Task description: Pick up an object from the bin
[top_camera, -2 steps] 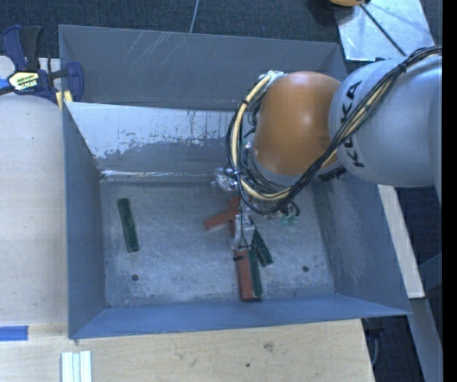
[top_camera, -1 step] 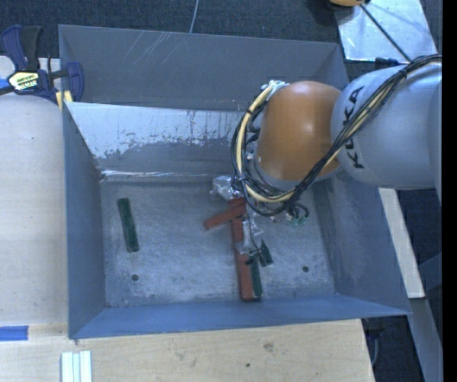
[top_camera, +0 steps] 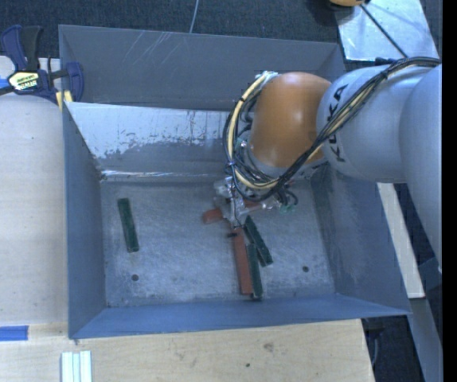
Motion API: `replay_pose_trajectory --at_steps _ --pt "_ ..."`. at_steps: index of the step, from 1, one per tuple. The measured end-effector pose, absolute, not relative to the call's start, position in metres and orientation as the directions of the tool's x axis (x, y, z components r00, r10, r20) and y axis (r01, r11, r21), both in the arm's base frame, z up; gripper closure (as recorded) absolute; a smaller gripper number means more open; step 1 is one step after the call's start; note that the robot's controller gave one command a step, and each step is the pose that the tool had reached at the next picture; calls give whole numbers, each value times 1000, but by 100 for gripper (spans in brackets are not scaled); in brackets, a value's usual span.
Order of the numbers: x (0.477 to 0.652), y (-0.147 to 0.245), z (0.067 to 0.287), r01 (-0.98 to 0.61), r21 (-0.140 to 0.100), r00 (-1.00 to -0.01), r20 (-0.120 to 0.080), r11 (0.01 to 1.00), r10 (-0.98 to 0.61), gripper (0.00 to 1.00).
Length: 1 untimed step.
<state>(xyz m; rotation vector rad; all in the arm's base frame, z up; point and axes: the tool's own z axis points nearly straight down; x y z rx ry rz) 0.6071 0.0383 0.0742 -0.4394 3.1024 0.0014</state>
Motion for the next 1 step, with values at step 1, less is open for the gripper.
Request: replay_pose_trajectory --at_steps 1 --pt "607 38 73 -276 0 -961 -10 961 -276 0"
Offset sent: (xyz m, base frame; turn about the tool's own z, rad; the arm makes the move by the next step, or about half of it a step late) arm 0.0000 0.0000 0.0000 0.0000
